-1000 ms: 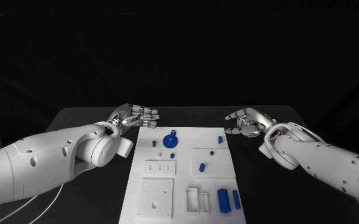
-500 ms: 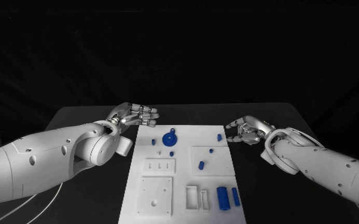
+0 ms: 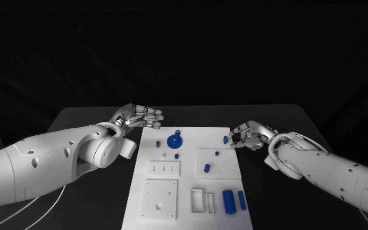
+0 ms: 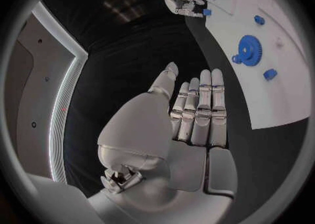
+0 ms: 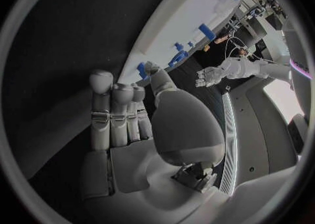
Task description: Assemble the parts on the task board
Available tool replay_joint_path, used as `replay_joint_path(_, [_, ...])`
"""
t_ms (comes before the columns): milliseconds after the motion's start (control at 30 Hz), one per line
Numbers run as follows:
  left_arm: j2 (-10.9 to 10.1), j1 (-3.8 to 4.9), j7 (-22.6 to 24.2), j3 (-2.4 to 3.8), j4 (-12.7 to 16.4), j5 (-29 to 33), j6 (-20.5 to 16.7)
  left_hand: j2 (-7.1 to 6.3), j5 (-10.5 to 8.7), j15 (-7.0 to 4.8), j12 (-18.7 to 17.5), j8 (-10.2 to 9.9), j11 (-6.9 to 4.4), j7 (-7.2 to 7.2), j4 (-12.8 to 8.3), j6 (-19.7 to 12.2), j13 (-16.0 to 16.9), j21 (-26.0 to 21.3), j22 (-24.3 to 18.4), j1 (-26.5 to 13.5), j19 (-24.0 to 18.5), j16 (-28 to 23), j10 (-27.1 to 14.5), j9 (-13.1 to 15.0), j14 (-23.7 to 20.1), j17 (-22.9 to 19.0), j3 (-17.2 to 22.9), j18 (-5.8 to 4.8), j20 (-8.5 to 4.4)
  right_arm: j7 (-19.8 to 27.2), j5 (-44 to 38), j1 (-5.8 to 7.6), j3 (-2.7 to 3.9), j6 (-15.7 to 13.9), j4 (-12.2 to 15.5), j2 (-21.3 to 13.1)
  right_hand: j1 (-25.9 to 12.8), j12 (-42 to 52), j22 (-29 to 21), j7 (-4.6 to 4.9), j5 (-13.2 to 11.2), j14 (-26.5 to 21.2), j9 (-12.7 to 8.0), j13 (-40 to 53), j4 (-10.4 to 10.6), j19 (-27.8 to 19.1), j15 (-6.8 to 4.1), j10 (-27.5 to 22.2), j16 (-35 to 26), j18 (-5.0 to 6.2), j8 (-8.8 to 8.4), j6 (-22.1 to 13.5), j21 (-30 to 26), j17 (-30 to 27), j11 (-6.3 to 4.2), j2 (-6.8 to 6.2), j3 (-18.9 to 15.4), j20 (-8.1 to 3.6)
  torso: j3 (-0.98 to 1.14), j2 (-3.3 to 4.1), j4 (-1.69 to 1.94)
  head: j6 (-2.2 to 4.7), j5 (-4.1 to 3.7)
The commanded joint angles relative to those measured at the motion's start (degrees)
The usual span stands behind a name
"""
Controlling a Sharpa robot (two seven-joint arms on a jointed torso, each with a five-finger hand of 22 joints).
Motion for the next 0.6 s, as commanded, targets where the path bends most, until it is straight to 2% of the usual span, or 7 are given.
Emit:
replay_joint_path(33, [0.1, 0.01, 0.2, 0.04, 0.1, -0.4, 1.0, 0.16, 0.05, 0.3, 0.1, 0.0, 0.04, -0.13, -0.4, -0.4, 0.1, 0.3, -0.1, 0.1, 0.0, 0.3, -0.4, 0.0, 0.1, 0.0, 0.1, -0.87, 0.13, 0.4, -0.4, -0.35, -0.04, 1.3, 0.1, 0.3, -0.6, 0.4, 3.7, 0.1, 0.4, 0.0, 0.7, 0.1, -0.6, -0.2, -0.08, 0.1, 0.3, 0.13, -0.34, 0.1, 0.4, 0.2, 0.09, 0.26, 0.0, -0.18, 0.01, 0.0, -0.13, -0.16, 0.05])
replay_joint_path(200, [0.1, 0.01, 0.1, 0.04, 0.1, -0.4, 1.1, 0.16, 0.05, 0.3, 0.1, 0.0, 0.04, -0.13, -0.4, -0.4, 0.1, 0.3, -0.1, 0.1, 0.0, 0.3, -0.4, 0.0, 0.1, 0.0, 0.1, -0.87, 0.13, 0.4, -0.2, -0.77, -0.06, -0.6, 0.2, 0.9, -0.7, 0.6, 3.8, 0.44, 0.5, -0.2, 3.5, 0.2, -1.0, -0.4, 0.26, -0.6, 0.9, 0.59, -0.35, 0.3, 1.2, 1.1, 0.52, 0.16, -0.1, 0.17, -0.01, -0.04, -0.09, -0.19, -0.02])
replay_joint_path(300, [0.1, 0.01, 0.1, 0.04, 0.1, -0.5, 1.1, 0.16, 0.05, 0.3, 0.1, 0.0, 0.04, -0.13, -0.4, -0.4, 0.1, 0.3, -0.1, 0.1, 0.0, 0.3, -0.4, 0.0, 0.1, 0.0, 0.1, -0.87, 0.13, 0.2, -0.1, -0.93, -0.06, -1.3, 0.3, 1.3, -0.7, 0.8, 3.8, 0.52, 0.2, -0.3, 6.6, 0.0, -1.2, -0.7, 0.36, -0.9, 1.1, 0.82, -0.3, -0.5, 1.6, 1.7, 0.64, 0.19, -0.2, 0.35, -0.04, -0.05, -0.05, -0.22, -0.05])
replay_joint_path(600, [0.0, 0.01, 0.0, 0.04, 0.1, -0.5, 1.2, 0.17, 0.03, 0.32, 0.1, 0.0, 0.08, -0.1, -0.4, -0.5, 0.1, 0.2, -0.1, 0.1, 0.0, 0.3, -0.5, 0.0, 0.1, 0.0, 0.0, -0.85, 0.17, -0.7, -0.4, -1.05, -0.06, -3.1, -0.2, 2.0, -0.6, 0.7, 3.8, 0.82, -0.2, -0.2, 6.9, -0.3, -1.2, -0.7, 0.49, -1.0, 1.0, 1.04, -0.34, -2.0, 1.7, 1.7, 0.83, 0.18, -0.3, 0.5, -0.08, -0.06, -0.08, -0.25, -0.02])
